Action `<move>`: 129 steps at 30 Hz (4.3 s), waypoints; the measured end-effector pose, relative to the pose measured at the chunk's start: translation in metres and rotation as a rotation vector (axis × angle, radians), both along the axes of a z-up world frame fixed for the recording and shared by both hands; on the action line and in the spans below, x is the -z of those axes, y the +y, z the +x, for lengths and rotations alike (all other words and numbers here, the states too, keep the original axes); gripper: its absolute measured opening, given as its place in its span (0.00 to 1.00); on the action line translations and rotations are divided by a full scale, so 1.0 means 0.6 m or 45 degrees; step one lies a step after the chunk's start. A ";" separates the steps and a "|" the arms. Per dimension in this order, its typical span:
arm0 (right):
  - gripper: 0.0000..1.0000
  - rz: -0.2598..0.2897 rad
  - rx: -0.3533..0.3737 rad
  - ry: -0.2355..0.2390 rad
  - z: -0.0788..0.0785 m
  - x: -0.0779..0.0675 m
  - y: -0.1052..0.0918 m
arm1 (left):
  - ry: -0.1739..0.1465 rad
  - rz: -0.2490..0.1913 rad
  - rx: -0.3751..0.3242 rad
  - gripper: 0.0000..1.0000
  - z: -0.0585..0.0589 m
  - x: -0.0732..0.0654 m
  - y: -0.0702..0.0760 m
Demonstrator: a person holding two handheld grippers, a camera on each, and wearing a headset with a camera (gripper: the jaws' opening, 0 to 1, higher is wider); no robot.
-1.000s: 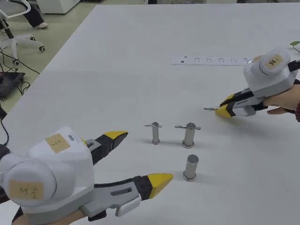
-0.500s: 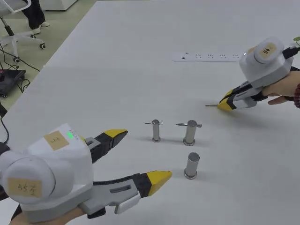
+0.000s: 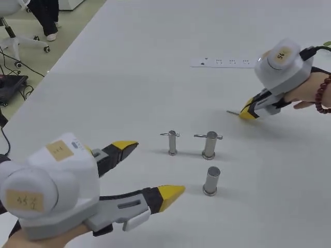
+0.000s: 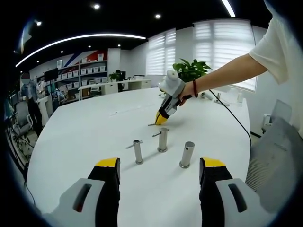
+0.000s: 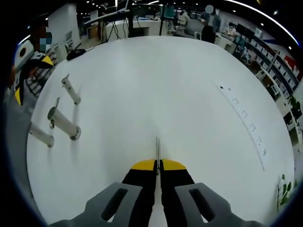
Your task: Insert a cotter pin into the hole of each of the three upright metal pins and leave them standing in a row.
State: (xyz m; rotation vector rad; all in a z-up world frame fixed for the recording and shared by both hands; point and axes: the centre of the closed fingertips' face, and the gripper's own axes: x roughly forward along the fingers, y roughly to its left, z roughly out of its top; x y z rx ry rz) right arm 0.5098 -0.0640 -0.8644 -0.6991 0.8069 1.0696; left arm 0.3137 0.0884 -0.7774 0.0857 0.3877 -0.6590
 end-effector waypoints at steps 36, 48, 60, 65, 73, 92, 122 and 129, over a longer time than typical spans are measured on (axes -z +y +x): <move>0.01 0.153 -0.339 -0.423 -0.083 -0.176 0.088 | 0.009 -0.049 0.077 0.45 0.038 -0.050 -0.026; 0.02 0.131 -0.532 -0.549 -0.175 -0.205 0.126 | 0.045 -0.165 0.083 0.33 0.050 -0.073 -0.049; 0.02 0.070 -0.695 -0.648 -0.239 -0.206 0.147 | 0.150 -0.367 0.042 0.22 0.057 -0.091 -0.064; 0.02 0.065 -0.731 -0.667 -0.256 -0.207 0.155 | 0.178 -0.415 0.034 0.17 0.053 -0.093 -0.070; 0.02 0.075 -0.762 -0.679 -0.277 -0.214 0.163 | 0.209 -0.459 0.029 0.12 0.047 -0.091 -0.078; 0.02 0.091 -0.769 -0.686 -0.292 -0.219 0.171 | 0.214 -0.466 0.033 0.02 0.042 -0.086 -0.081; 0.13 0.510 -0.401 -0.100 -0.309 -0.212 0.152 | 0.017 -0.107 0.189 0.01 0.018 -0.057 -0.067; 0.16 0.580 -0.417 0.045 -0.328 -0.208 0.148 | -0.075 -0.013 0.311 0.01 0.005 -0.059 -0.078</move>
